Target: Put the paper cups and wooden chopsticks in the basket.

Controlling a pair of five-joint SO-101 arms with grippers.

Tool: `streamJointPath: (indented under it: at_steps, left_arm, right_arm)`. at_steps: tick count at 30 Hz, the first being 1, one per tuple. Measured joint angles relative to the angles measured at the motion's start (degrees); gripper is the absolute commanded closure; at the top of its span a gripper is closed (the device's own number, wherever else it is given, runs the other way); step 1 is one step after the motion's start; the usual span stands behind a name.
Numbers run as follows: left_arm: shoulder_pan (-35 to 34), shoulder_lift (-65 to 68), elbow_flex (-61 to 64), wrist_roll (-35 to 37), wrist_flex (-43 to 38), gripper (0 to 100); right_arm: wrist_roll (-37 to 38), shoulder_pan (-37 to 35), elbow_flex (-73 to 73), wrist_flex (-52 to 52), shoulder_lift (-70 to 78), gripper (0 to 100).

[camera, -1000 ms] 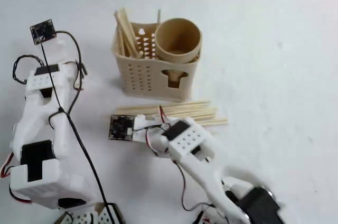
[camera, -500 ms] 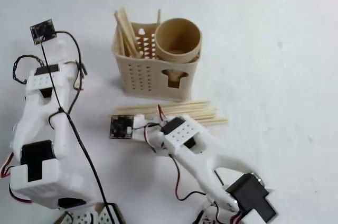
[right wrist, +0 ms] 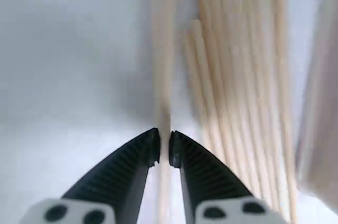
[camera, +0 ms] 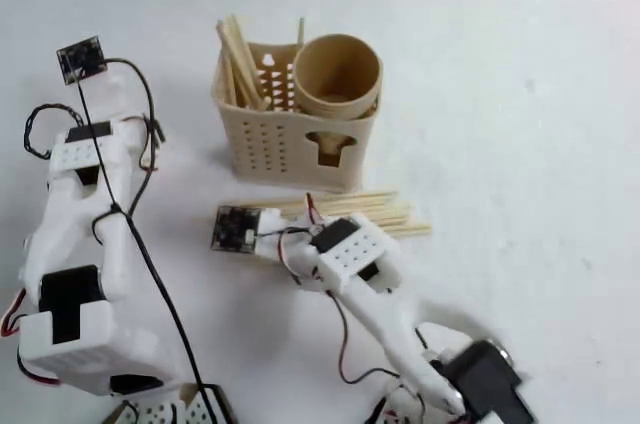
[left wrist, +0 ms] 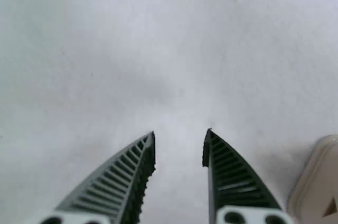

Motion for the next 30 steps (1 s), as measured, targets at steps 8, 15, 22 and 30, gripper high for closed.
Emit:
streamJointPath:
  at_steps: [8,15,22,30]
  left_arm:
    - [0.0,0.0,0.0,0.0,0.0,83]
    - [0.0,0.0,0.0,0.0,0.0,83]
    - [0.0,0.0,0.0,0.0,0.0,83]
    - [0.0,0.0,0.0,0.0,0.0,83]
  right_arm:
    - [-6.24,2.73,0.09,5.45,-16.18,98.2]
    - [-15.12,2.73,-3.78,6.42,-27.87,98.2]
    - [-29.27,2.73,-22.77,4.22,-30.77,98.2]
    - [-35.43,2.9,-48.0,-1.58,-14.07,98.1]
